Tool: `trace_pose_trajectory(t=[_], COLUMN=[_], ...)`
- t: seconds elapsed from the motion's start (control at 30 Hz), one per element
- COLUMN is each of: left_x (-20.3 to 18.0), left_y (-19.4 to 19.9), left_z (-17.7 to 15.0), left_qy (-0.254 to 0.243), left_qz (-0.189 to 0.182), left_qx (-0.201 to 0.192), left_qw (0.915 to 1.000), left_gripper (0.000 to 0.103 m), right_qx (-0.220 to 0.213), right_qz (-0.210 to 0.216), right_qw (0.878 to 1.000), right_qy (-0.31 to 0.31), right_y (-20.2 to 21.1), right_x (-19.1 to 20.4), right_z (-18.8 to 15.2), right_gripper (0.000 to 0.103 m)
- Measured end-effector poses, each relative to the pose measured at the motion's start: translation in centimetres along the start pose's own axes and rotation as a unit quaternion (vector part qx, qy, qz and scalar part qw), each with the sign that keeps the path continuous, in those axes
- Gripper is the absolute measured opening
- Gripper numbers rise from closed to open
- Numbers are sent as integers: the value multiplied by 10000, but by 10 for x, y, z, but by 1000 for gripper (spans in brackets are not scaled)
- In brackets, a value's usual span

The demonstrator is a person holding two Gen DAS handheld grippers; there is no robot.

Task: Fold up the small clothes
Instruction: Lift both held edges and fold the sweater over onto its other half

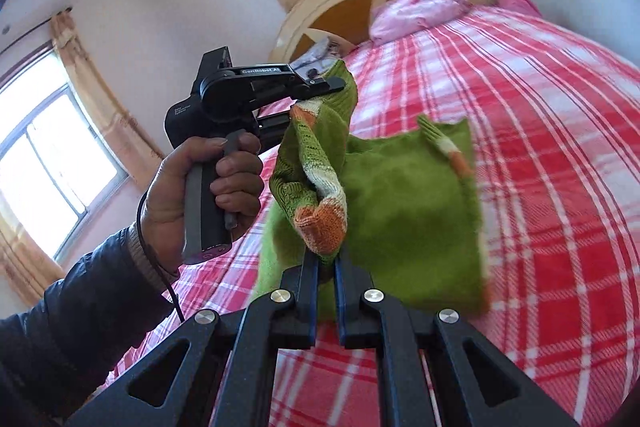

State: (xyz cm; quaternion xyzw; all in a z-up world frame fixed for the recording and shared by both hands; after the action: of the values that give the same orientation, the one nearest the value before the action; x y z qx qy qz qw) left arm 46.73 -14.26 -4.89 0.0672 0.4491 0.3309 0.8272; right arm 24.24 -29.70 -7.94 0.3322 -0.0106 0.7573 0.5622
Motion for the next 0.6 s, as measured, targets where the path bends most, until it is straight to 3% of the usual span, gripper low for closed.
trace_pose_trajectory(t=[0.23,0.6], left_x=[-9,-33], left_y=[-43,-84], left_z=[-19,-50], left_qy=[-114,-986], left_qz=[240,895], left_qx=[368,713], left_qw=[9990,9885], left_gripper=[12,14], right_qx=[16,176], right_qz=[-195,-360], right_qw=[9989,9927], right_qy=[-431,-1136], right_y=[4,7], right_x=[-37,-74], right_z=[-11,-26], right_gripper=[6,6])
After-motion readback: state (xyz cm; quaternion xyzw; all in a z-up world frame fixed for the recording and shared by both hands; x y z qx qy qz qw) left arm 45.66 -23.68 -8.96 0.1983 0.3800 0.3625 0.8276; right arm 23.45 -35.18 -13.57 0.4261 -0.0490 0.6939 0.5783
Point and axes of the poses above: each gripper's, at about its wrist camera, not at the fingertips, and y roughly against the way its jaws point, x to its left, z to its top, the point moved 2 cm from there along -y, roughly the way its jaws point, and after that the axes turned 8 degrees about -x, right-handed, at the moved point
